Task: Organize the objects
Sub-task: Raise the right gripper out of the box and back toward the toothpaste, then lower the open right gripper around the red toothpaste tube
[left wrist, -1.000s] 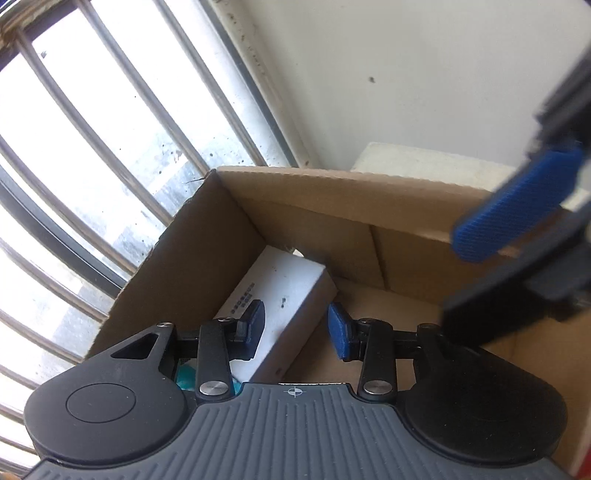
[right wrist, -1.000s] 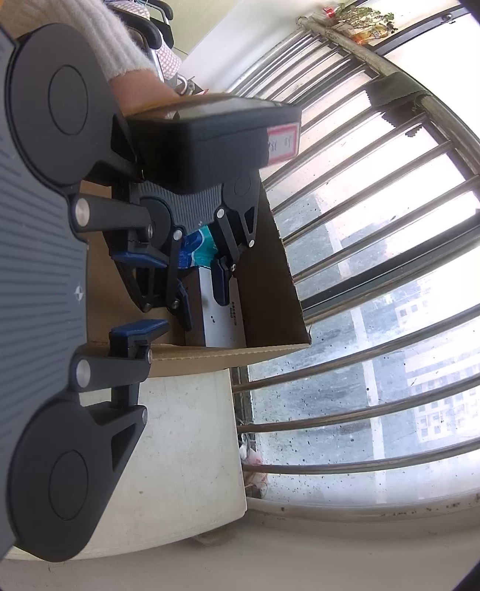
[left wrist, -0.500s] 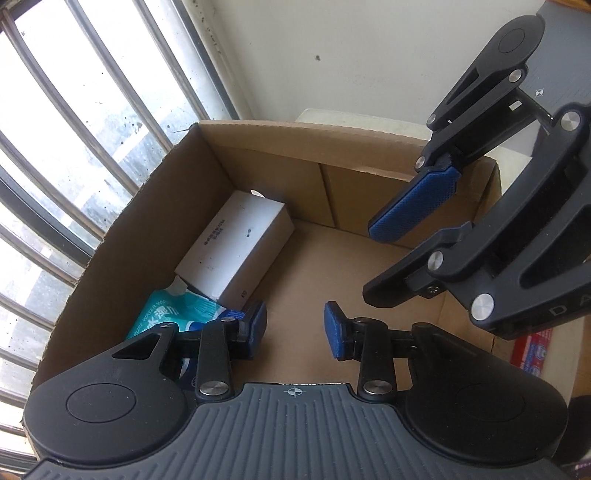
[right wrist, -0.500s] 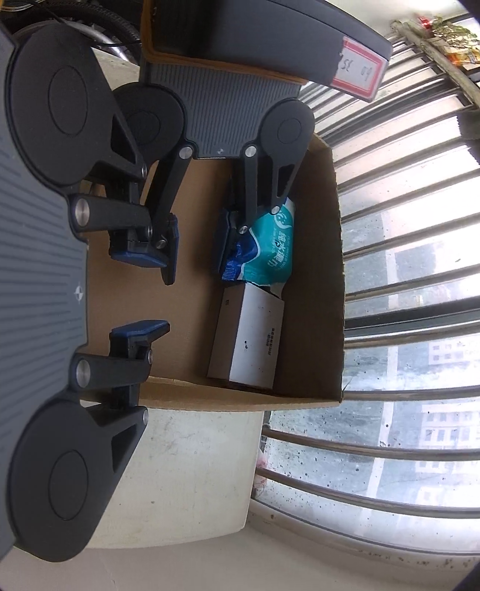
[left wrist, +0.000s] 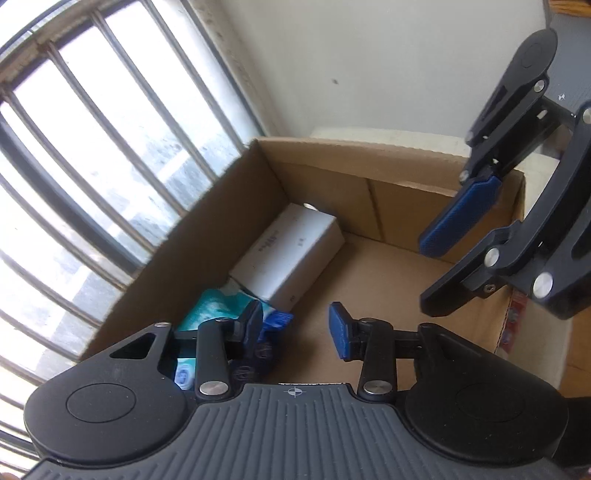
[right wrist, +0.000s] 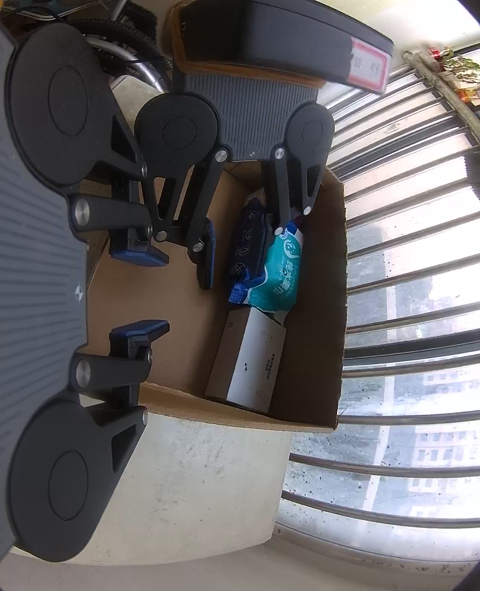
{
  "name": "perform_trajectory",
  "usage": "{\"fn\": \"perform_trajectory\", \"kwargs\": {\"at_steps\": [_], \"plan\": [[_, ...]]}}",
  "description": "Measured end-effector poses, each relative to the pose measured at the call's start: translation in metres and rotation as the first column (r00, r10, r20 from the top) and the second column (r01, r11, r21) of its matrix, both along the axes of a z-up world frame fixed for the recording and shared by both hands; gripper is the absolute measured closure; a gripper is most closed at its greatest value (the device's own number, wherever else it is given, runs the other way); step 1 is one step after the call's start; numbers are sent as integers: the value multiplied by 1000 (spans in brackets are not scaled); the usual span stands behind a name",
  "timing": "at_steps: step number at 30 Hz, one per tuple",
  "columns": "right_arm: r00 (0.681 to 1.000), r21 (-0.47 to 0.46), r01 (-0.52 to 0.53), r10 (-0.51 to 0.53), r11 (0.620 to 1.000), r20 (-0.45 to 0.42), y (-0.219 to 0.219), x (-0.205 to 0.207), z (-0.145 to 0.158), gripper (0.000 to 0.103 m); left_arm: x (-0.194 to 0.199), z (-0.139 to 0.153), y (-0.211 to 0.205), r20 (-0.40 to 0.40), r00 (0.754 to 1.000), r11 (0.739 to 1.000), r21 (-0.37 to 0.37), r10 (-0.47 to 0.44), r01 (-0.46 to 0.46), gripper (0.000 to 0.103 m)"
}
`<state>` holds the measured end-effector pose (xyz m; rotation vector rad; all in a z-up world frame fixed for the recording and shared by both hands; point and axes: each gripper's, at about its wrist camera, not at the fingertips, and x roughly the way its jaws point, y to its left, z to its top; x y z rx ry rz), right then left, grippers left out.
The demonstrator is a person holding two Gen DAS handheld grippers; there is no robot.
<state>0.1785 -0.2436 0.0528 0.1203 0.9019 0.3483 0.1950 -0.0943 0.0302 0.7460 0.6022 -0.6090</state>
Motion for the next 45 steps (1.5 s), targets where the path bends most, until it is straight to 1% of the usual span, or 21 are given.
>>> {"fn": "perform_trajectory", "kwargs": {"at_steps": [1, 3, 5, 7, 8, 9, 10, 11, 12, 13, 14, 17, 20, 23, 25, 28, 31, 32, 35, 41, 45], "plan": [[1000, 25, 7, -7, 1000, 15, -6, -1, 4, 68, -11, 4, 4, 66, 998, 1000, -2, 10, -10, 49], [998, 58, 18, -21, 998, 58, -16, -11, 12, 68, -30, 12, 14, 143, 990, 999, -34, 7, -2, 47], [994, 83, 7, -16, 997, 106, -28, -25, 22, 68, -47, 21, 29, 144, 989, 995, -99, 26, -12, 45], [990, 100, -2, -12, 995, 142, -39, -46, 25, 66, -64, 28, 41, 89, 996, 984, -175, -2, 18, 44], [988, 102, -11, -5, 995, 152, -43, -55, 24, 65, -73, 28, 44, 84, 996, 982, -185, -22, 37, 44], [986, 98, -24, 7, 995, 165, -46, -66, 23, 58, -87, 21, 43, 121, 992, 982, -185, -28, 50, 49], [984, 94, -32, 14, 995, 180, -49, -73, 20, 53, -101, 18, 44, 167, 986, 982, -181, -25, 56, 48], [980, 76, -40, 24, 996, 196, -51, -85, 17, 52, -106, 18, 44, 151, 987, 980, -183, -49, 76, 46], [978, 51, -41, 30, 998, 209, -53, -92, 13, 52, -110, 14, 40, 146, 986, 972, -209, -82, 112, 48], [976, 32, -49, 41, 998, 215, -55, -97, 8, 52, -119, 15, 43, 187, 979, 966, -230, -76, 119, 46], [975, 19, -68, 63, 997, 213, -57, -100, 3, 52, -124, 15, 41, 188, 979, 966, -227, -79, 121, 45], [976, 7, -112, 108, 994, 190, -67, -110, -9, 52, -135, 11, 34, 97, 981, 952, -242, -170, 188, 45], [973, -23, -165, 167, 986, 157, -66, -104, -26, 49, -126, -19, 10, 31, 972, 953, -195, -232, 234, 46], [977, 53, -187, 180, 981, 114, -75, -93, -44, 46, -110, -40, -12, -41, 959, 944, -195, -279, 267, 46], [972, 75, -213, 203, 974, 116, -80, -89, -52, 46, -99, -52, -23, -91, 951, 942, -192, -297, 275, 46], [954, -14, -267, 266, 964, 135, -79, -88, -61, 45, -84, -65, -36, -150, 941, 942, -191, -305, 275, 46], [934, -187, -310, 336, 932, 121, -68, -91, -74, 45, -73, -69, -42, -158, 939, 942, -194, -306, 275, 47], [928, -226, -309, 345, 924, 138, -66, -93, -76, 45, -71, -69, -42, -153, 940, 940, -203, -306, 273, 49], [921, -252, -330, 369, 910, 124, -63, -94, -76, 44, -60, -71, -45, -179, 936, 939, -228, -302, 259, 57], [904, -288, -364, 411, 886, 121, -56, -98, -75, 45, -64, -77, -57, -139, 939, 946, -131, -314, 297, 59], [895, -265, -384, 427, 885, 128, -52, -101, -75, 45, -55, -81, -58, -220, 931, 955, -129, -291, 268, 61]]}}
